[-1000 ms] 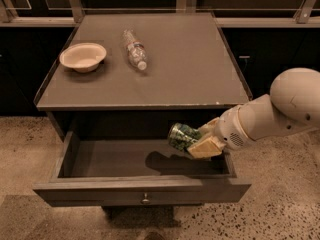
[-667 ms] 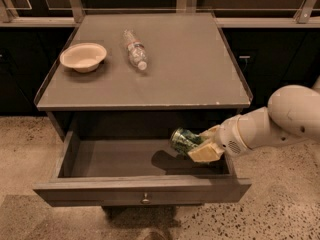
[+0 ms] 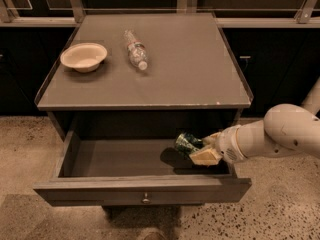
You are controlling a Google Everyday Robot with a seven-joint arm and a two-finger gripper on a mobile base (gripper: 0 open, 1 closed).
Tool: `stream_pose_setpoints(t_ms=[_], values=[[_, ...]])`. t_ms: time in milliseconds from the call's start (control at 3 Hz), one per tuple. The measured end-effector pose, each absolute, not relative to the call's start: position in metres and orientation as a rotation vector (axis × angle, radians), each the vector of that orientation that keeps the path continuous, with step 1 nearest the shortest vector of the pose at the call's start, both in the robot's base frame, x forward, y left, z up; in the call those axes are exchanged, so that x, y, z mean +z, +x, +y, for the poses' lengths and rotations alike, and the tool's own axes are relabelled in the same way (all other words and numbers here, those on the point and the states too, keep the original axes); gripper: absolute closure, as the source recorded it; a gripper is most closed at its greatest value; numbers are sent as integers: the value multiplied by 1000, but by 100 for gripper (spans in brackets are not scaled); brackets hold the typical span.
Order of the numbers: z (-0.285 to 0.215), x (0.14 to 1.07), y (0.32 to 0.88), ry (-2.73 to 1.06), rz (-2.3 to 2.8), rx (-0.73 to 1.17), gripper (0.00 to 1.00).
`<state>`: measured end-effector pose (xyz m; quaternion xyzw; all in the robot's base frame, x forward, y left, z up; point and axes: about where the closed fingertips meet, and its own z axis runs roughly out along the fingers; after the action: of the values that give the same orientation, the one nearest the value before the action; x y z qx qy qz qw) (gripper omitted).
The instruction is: Place green can into top drawer
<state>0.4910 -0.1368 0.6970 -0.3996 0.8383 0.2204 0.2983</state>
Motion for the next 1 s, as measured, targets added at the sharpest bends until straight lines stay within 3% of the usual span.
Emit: stream_pose_setpoints(t_ms=[667,1000], values=[[-150,645,493,-965,2310,620,100],[-150,644,493,-963,2311,621,80]])
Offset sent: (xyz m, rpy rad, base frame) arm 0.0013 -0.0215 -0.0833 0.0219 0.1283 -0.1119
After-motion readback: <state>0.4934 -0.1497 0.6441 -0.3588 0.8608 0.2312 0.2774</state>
